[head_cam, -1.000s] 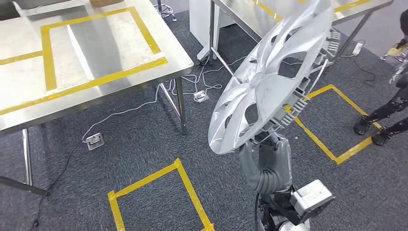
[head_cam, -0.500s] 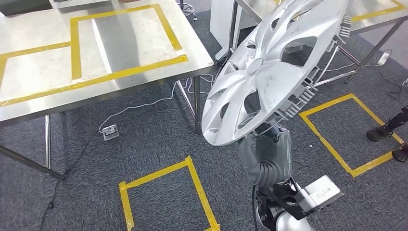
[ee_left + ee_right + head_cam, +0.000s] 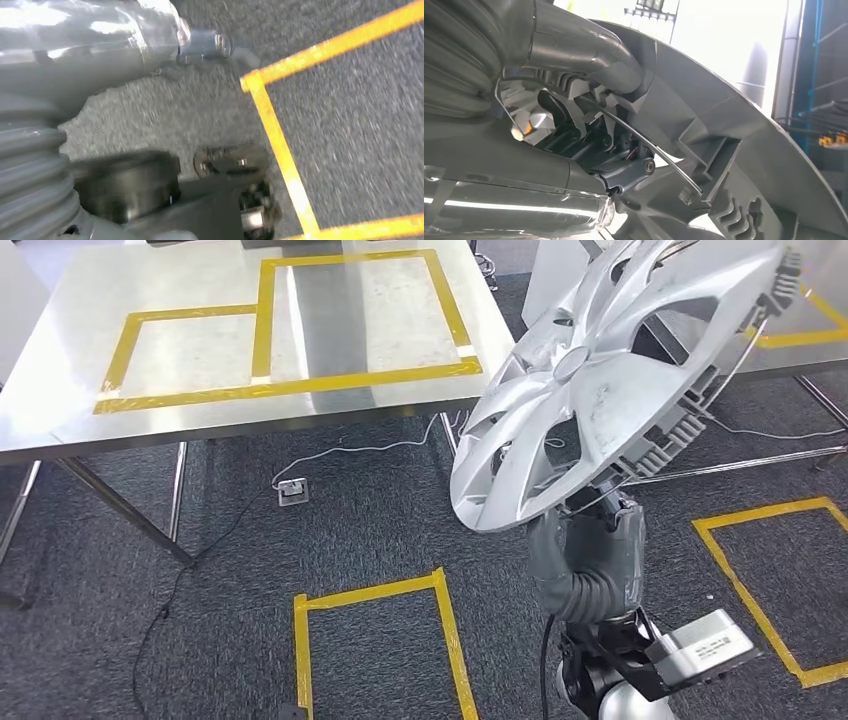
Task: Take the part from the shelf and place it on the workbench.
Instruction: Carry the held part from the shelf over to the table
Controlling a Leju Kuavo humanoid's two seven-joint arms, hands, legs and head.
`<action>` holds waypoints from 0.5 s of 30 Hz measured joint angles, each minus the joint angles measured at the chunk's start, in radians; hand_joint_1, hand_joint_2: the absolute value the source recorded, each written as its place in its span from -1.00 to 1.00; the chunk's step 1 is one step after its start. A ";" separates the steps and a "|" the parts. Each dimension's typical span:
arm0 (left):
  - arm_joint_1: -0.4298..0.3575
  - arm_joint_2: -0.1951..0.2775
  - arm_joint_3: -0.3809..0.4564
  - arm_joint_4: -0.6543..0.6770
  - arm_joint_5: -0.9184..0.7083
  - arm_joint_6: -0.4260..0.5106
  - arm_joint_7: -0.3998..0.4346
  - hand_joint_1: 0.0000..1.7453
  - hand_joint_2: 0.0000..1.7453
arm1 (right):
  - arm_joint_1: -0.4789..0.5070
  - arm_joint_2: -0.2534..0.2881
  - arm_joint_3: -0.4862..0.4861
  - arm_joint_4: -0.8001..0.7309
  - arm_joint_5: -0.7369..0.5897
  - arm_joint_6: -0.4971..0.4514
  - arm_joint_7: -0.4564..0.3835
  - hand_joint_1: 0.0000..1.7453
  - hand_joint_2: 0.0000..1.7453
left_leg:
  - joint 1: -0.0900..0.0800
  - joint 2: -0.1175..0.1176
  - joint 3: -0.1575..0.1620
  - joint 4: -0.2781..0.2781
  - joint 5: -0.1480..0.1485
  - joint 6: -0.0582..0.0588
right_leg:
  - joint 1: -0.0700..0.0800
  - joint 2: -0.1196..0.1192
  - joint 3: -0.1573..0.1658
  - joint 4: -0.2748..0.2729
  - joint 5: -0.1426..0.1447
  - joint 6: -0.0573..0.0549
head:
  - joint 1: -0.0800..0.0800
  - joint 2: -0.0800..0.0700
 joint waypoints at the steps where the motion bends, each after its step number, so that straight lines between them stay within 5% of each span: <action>1: 0.001 -0.001 0.000 0.000 0.001 0.001 -0.004 -1.00 1.00 | -0.002 -0.004 -0.004 -0.010 0.005 -0.006 0.007 1.00 1.00 | 0.001 -0.010 -0.004 -0.001 0.003 -0.005 | 0.001 -0.005 0.003 -0.007 0.002 0.001 | 0.002 0.000; 2: 0.002 -0.002 0.000 0.000 0.001 0.002 -0.007 -1.00 1.00 | -0.004 -0.007 -0.009 -0.021 0.010 -0.011 0.015 1.00 1.00 | 0.003 -0.015 -0.007 -0.001 0.005 -0.010 | -0.001 -0.015 0.008 -0.021 0.004 0.003 | 0.005 0.000; 4: 0.003 -0.002 0.000 0.000 0.003 0.004 -0.009 -1.00 1.00 | -0.004 -0.011 -0.017 -0.038 0.013 -0.015 0.026 1.00 1.00 | -0.002 0.023 -0.022 0.021 -0.015 -0.020 | -0.007 -0.035 0.020 -0.051 0.010 0.005 | 0.001 0.000; 6: 0.002 -0.001 0.000 -0.001 0.004 0.004 -0.006 -1.00 1.00 | -0.003 -0.017 -0.023 -0.051 0.014 -0.017 0.032 1.00 1.00 | 0.000 0.077 -0.064 0.111 -0.072 -0.031 | -0.009 -0.056 0.026 -0.066 0.015 0.007 | -0.009 0.000; 8: 0.002 0.000 0.000 0.000 0.004 0.002 0.000 -1.00 1.00 | -0.002 -0.021 -0.027 -0.056 0.015 -0.016 0.034 1.00 1.00 | 0.013 0.087 -0.114 0.221 -0.118 -0.044 | -0.010 -0.076 0.025 -0.065 0.015 0.008 | -0.015 0.000; 9: 0.003 0.000 0.000 0.000 0.004 0.002 0.003 -1.00 1.00 | -0.002 -0.022 -0.027 -0.057 0.015 -0.016 0.034 1.00 1.00 | 0.018 0.088 -0.123 0.241 -0.116 -0.050 | -0.011 -0.086 0.025 -0.063 0.014 0.011 | -0.017 0.000; 10: 0.003 0.000 0.000 0.000 0.004 0.001 0.006 -1.00 1.00 | -0.002 -0.022 -0.027 -0.058 0.014 -0.015 0.035 1.00 1.00 | 0.023 0.091 -0.114 0.228 -0.098 -0.055 | -0.013 -0.095 0.026 -0.061 0.011 0.014 | -0.018 0.000; 12: 0.003 0.001 0.000 0.000 0.005 0.001 0.009 -1.00 1.00 | -0.002 -0.022 -0.027 -0.059 0.013 -0.011 0.035 1.00 1.00 | 0.027 0.119 -0.053 0.116 -0.040 -0.065 | -0.017 -0.110 0.026 -0.050 0.003 0.026 | -0.023 0.000; 15: 0.001 -0.001 0.000 -0.001 0.005 0.001 0.012 -1.00 1.00 | -0.005 -0.024 -0.027 -0.062 0.010 -0.006 0.036 1.00 1.00 | 0.019 0.159 0.001 0.012 -0.018 -0.049 | -0.013 -0.126 0.023 -0.031 -0.010 0.048 | -0.034 0.000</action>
